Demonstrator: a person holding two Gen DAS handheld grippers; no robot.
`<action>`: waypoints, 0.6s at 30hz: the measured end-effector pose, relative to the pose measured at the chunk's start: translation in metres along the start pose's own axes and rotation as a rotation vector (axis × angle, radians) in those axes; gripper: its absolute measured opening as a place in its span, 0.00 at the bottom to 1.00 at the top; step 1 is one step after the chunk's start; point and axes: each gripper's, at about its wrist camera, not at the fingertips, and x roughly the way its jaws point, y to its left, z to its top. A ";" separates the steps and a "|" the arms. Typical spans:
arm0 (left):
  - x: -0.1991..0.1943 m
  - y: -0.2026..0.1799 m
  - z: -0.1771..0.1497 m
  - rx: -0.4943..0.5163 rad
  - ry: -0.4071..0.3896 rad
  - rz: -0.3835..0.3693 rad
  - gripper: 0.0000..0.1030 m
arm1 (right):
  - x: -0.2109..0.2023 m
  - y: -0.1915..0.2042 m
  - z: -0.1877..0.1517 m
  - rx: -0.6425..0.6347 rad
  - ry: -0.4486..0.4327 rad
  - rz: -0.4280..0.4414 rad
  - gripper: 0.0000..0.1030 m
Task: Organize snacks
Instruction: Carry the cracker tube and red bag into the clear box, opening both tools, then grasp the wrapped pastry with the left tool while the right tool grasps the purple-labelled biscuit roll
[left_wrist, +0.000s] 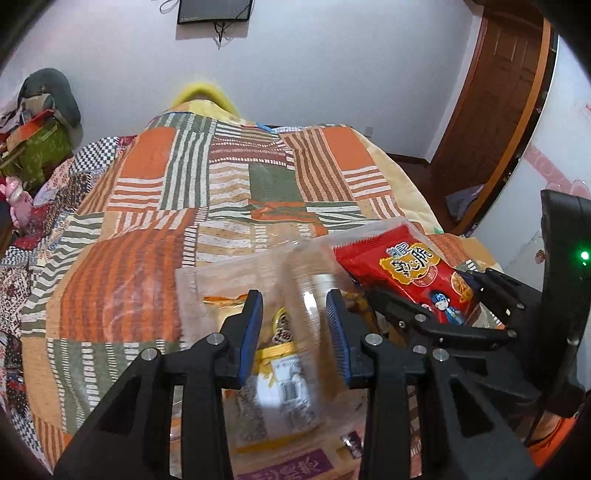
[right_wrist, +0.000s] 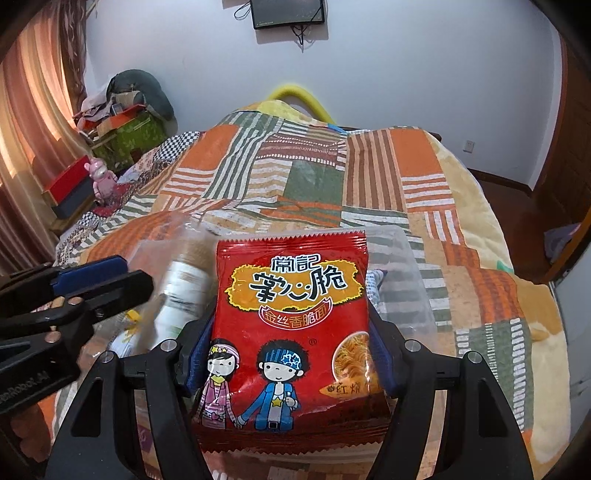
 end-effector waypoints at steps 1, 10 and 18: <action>-0.005 0.002 -0.001 0.002 -0.006 0.004 0.37 | 0.000 -0.001 0.000 0.002 0.001 0.001 0.66; -0.046 0.042 -0.018 -0.022 -0.031 0.081 0.54 | -0.024 -0.005 -0.005 0.006 -0.027 0.011 0.74; -0.042 0.089 -0.053 -0.075 0.069 0.145 0.54 | -0.038 0.000 -0.017 -0.005 -0.045 0.026 0.79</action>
